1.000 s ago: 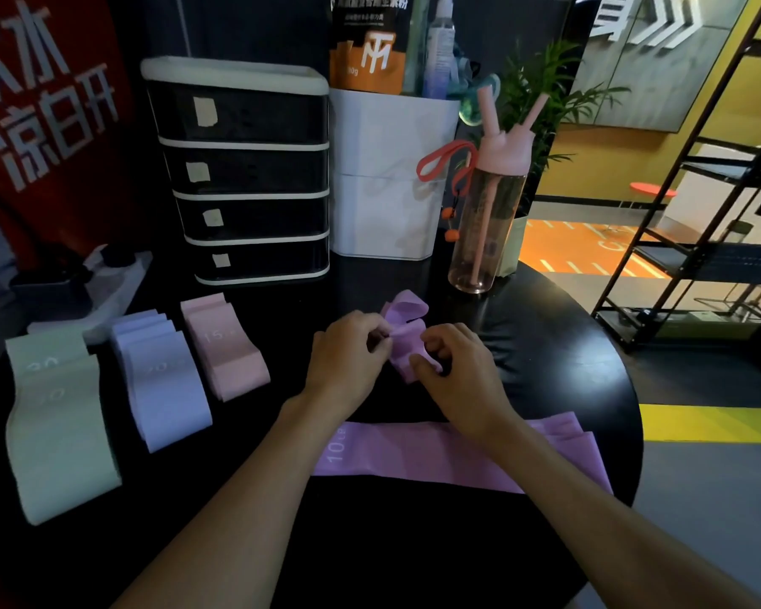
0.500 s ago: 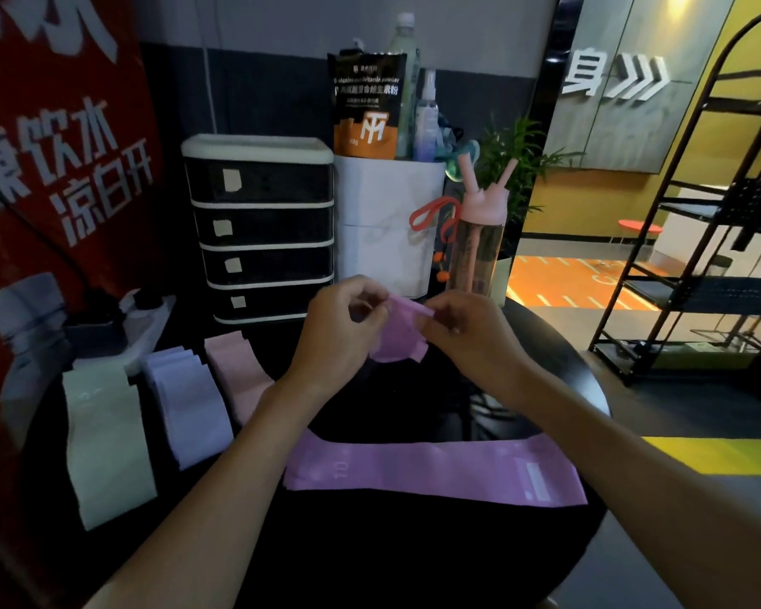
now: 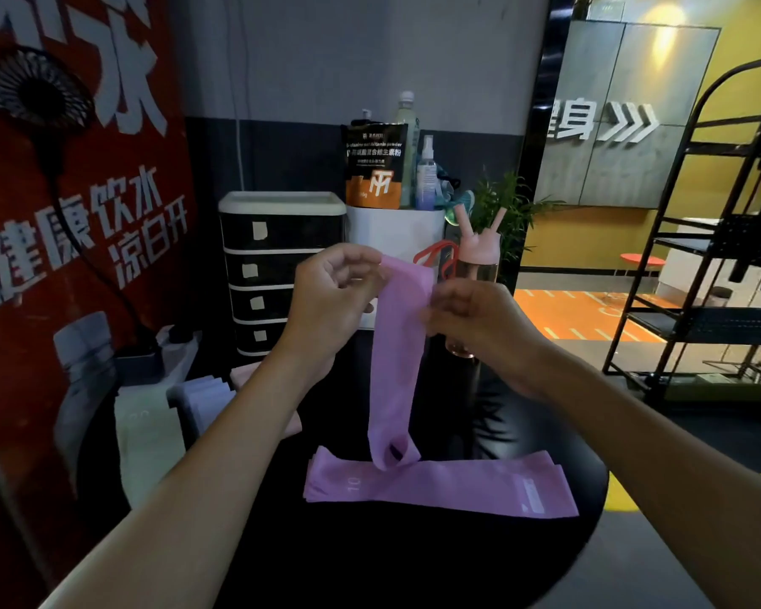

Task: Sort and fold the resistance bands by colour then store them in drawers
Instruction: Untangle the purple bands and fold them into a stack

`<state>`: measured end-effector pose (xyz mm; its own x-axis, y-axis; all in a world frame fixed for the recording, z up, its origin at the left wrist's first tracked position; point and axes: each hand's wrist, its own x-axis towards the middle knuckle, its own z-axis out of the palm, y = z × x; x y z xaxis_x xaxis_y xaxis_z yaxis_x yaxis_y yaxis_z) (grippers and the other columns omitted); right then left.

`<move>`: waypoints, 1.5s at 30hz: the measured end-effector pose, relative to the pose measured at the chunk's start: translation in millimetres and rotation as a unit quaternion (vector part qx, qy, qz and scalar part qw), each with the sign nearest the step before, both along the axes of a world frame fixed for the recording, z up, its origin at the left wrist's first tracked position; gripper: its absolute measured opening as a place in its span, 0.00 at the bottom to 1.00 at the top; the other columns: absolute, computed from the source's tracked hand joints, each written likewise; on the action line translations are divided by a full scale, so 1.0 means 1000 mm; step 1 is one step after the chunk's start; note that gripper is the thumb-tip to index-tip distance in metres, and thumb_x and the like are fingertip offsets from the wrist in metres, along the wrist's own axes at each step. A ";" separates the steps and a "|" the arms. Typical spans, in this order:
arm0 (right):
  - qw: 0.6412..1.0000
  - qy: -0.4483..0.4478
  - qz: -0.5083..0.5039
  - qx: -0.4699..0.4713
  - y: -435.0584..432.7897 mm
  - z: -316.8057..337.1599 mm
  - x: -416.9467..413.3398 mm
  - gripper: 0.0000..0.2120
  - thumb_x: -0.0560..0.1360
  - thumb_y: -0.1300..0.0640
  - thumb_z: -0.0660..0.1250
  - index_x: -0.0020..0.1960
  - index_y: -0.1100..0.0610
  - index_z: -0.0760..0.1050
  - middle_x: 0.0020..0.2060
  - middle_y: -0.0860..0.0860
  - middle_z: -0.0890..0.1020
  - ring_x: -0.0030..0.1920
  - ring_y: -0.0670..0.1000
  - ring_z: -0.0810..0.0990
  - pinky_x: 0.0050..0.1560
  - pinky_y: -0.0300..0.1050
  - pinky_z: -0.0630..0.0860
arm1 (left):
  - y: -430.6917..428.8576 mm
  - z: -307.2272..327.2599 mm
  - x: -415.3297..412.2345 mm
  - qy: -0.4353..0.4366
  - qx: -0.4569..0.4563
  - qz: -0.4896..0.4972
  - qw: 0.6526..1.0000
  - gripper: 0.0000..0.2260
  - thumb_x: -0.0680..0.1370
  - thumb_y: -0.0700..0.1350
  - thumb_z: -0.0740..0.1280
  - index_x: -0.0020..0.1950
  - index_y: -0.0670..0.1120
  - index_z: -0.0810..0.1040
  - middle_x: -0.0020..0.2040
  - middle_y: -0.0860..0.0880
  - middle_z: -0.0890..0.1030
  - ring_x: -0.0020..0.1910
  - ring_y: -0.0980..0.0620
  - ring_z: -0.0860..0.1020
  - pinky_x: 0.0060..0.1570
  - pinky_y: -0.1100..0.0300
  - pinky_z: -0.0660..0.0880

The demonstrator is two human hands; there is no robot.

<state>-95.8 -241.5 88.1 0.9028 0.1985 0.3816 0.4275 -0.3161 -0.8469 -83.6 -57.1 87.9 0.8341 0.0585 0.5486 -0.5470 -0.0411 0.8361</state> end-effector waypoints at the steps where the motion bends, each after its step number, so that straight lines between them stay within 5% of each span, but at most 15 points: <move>1: 1.000 -0.004 -0.010 0.000 0.001 0.000 -0.001 0.04 0.75 0.65 0.70 0.44 0.57 0.81 0.33 0.48 0.82 0.30 0.39 0.76 0.33 0.32 0.71 | 0.001 0.002 -0.001 0.003 -0.007 -0.001 1.000 0.06 0.77 0.39 0.72 0.53 0.44 0.81 0.48 0.43 0.85 0.46 0.48 0.82 0.46 0.54 0.80; 10: 0.988 -0.103 -0.099 0.050 0.003 0.015 0.000 0.03 0.74 0.69 0.69 0.46 0.63 0.81 0.35 0.52 0.80 0.30 0.38 0.76 0.34 0.29 0.72 | 0.002 0.002 -0.002 -0.015 0.025 0.073 0.997 0.08 0.77 0.40 0.71 0.55 0.47 0.81 0.50 0.46 0.83 0.48 0.53 0.81 0.48 0.64 0.77; 15: 0.984 -0.155 -0.087 0.026 0.007 0.016 0.003 0.04 0.74 0.67 0.70 0.46 0.60 0.82 0.39 0.53 0.83 0.36 0.41 0.79 0.40 0.33 0.76 | -0.012 0.004 -0.014 -0.039 0.109 -0.016 0.993 0.09 0.82 0.42 0.64 0.56 0.46 0.84 0.49 0.54 0.85 0.47 0.61 0.81 0.47 0.65 0.76; 20: 0.976 -0.206 -0.029 -0.059 0.012 0.014 0.003 0.11 0.76 0.69 0.67 0.49 0.56 0.84 0.43 0.47 0.82 0.48 0.51 0.79 0.51 0.44 0.77 | -0.016 0.000 -0.010 -0.012 0.069 -0.048 0.996 0.09 0.82 0.43 0.64 0.55 0.44 0.84 0.48 0.45 0.86 0.47 0.51 0.83 0.46 0.57 0.79; 23: 0.978 -0.192 -0.034 -0.070 0.012 0.009 0.002 0.18 0.76 0.71 0.63 0.51 0.50 0.82 0.46 0.44 0.80 0.51 0.48 0.77 0.49 0.34 0.72 | -0.014 -0.005 -0.006 0.002 0.016 -0.039 0.999 0.09 0.82 0.41 0.66 0.52 0.39 0.84 0.47 0.36 0.84 0.47 0.45 0.83 0.49 0.48 0.80; 27: 0.992 -0.094 -0.072 0.053 0.012 0.004 0.006 0.10 0.75 0.63 0.71 0.54 0.55 0.78 0.48 0.52 0.82 0.47 0.47 0.81 0.48 0.41 0.76 | -0.010 -0.007 -0.005 0.043 -0.044 -0.034 0.998 0.07 0.81 0.40 0.67 0.51 0.40 0.85 0.49 0.38 0.85 0.54 0.37 0.83 0.59 0.39 0.78; 30: 0.995 -0.029 -0.074 0.058 0.013 0.002 0.004 0.12 0.74 0.59 0.73 0.55 0.58 0.77 0.41 0.49 0.84 0.38 0.40 0.81 0.39 0.33 0.75 | -0.007 -0.006 -0.004 0.056 -0.067 -0.031 0.996 0.07 0.80 0.40 0.68 0.50 0.39 0.84 0.49 0.36 0.84 0.54 0.36 0.82 0.59 0.37 0.77; 36: 0.996 -0.049 -0.053 0.051 0.015 0.005 0.000 0.03 0.76 0.64 0.70 0.46 0.64 0.82 0.29 0.42 0.79 0.24 0.37 0.74 0.27 0.26 0.67 | -0.001 -0.005 -0.004 0.054 -0.064 -0.019 0.996 0.04 0.78 0.40 0.70 0.49 0.42 0.85 0.47 0.42 0.86 0.53 0.41 0.84 0.59 0.40 0.78; 42: 0.997 -0.042 -0.055 0.035 0.017 0.006 0.001 0.06 0.77 0.62 0.69 0.41 0.60 0.81 0.29 0.42 0.78 0.27 0.38 0.75 0.28 0.28 0.68 | 0.001 -0.006 -0.006 0.028 -0.047 -0.014 0.998 0.07 0.77 0.41 0.71 0.48 0.37 0.84 0.46 0.37 0.85 0.49 0.40 0.84 0.57 0.38 0.78; 45: 0.994 -0.026 -0.068 0.077 0.010 0.004 0.007 0.09 0.79 0.63 0.64 0.40 0.65 0.76 0.36 0.54 0.77 0.37 0.50 0.76 0.36 0.41 0.71 | 0.006 -0.008 -0.003 0.014 -0.038 -0.005 0.999 0.09 0.78 0.43 0.71 0.45 0.38 0.84 0.45 0.35 0.84 0.44 0.46 0.81 0.53 0.42 0.79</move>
